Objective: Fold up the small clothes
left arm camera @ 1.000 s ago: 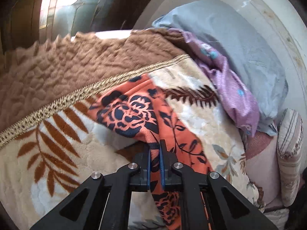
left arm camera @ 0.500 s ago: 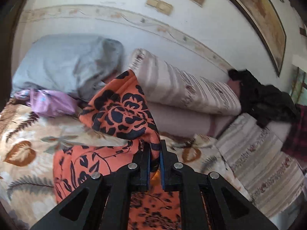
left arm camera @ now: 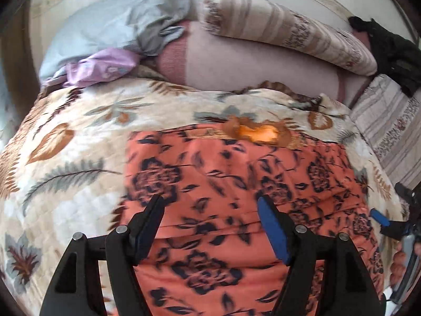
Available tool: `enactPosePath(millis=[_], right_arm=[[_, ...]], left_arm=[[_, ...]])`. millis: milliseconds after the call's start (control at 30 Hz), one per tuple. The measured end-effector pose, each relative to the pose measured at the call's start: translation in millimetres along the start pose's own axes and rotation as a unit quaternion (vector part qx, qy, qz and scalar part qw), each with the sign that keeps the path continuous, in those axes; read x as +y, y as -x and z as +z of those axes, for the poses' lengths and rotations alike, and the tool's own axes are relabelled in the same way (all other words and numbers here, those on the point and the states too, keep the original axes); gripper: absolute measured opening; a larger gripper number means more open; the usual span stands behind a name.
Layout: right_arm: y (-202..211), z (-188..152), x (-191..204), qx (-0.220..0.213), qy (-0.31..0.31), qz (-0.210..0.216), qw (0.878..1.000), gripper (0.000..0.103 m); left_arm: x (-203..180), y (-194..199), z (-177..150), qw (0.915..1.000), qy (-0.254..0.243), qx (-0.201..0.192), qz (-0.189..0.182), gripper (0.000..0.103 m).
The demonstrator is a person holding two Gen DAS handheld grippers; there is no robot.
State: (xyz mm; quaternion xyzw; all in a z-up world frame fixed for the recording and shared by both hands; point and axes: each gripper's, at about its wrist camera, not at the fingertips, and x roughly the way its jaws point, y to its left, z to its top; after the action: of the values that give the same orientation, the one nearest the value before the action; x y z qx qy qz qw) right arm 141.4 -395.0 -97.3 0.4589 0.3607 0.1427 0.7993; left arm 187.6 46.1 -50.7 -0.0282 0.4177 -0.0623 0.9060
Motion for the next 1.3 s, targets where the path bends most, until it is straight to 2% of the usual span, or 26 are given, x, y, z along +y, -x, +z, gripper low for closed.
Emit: enactPosePath(millis=[67,133,233,300,367,400,433,500,567,600,733,833,967,1033,1133,1200,1233,1300], right_arm=[[-18.8,11.5,-1.1,0.012,-0.029,-0.003,1.0,0.103],[-40.2,21.5,-9.7,0.023,-0.069,-0.045,0.996,0.102],[-61.6,29.8,-24.6,0.014,-0.108,-0.085,0.99,0.101],[-70.0,34.7,-20.9,0.004,-0.108,-0.098,0.989,0.1],[-79.3,39.6,-12.0,-0.006,-0.097,-0.115,0.989,0.089],[-84.6,42.6,-11.5,-0.003,-0.092,-0.127,0.988,0.073],[-90.7,45.0,-12.9,0.006,-0.092,-0.148,0.985,0.051],[-101.6,49.6,-16.1,0.019,-0.092,-0.181,0.979,0.037],[-103.7,51.6,-6.8,0.021,-0.058,-0.208,0.976,0.021],[-100.5,52.1,2.5,0.017,-0.037,-0.21,0.977,0.007],[-63.9,46.7,63.0,-0.034,0.08,-0.206,0.975,0.007],[-51.8,29.4,58.7,-0.036,0.105,-0.232,0.966,0.007],[-71.1,19.7,-4.7,0.039,0.06,-0.263,0.962,0.013],[-61.6,17.6,-15.2,0.022,0.046,-0.238,0.97,0.015],[-53.7,18.7,-11.2,0.024,0.057,-0.232,0.971,0.016],[-42.6,19.7,-4.7,0.014,0.072,-0.233,0.97,0.017],[-35.6,20.1,-1.8,0.002,0.072,-0.235,0.969,0.017],[-16.5,22.3,7.3,-0.03,0.072,-0.229,0.97,0.017]], left_arm=[[39.2,4.1,-8.8,0.9989,0.038,-0.004,0.029,0.074],[72.1,6.2,-21.0,0.9957,0.079,0.0,0.048,0.074],[106.7,10.7,-38.4,0.9904,0.127,0.0,0.054,0.074],[120.0,12.8,-46.8,0.9883,0.143,-0.001,0.053,0.074],[127.1,10.9,-52.3,0.987,0.151,0.0,0.054,0.074],[129.8,9.7,-54.5,0.9864,0.155,0.002,0.053,0.074],[131.4,9.1,-56.1,0.9858,0.159,0.003,0.052,0.074],[133.1,8.0,-58.3,0.9848,0.167,0.004,0.048,0.074],[133.2,8.7,-58.6,0.9848,0.168,0.003,0.044,0.074],[132.8,9.9,-57.9,0.9853,0.166,0.001,0.043,0.074],[132.4,13.1,-51.3,0.987,0.153,-0.008,0.047,0.074],[130.2,10.6,-42.4,0.9867,0.155,-0.015,0.045,0.074],[109.6,-7.3,-25.8,0.9898,0.139,0.005,0.032,0.074],[95.7,-13.1,-17.3,0.9932,0.112,0.008,0.029,0.074],[85.1,-18.7,-4.2,0.9947,0.097,-0.002,0.036,0.074],[82.3,-27.9,1.8,0.9945,0.099,0.006,0.032,0.075],[81.0,-36.9,3.0,0.9948,0.095,0.018,0.032,0.078],[78.7,-64.5,-0.8,0.9926,0.08,0.068,0.061,0.078]])
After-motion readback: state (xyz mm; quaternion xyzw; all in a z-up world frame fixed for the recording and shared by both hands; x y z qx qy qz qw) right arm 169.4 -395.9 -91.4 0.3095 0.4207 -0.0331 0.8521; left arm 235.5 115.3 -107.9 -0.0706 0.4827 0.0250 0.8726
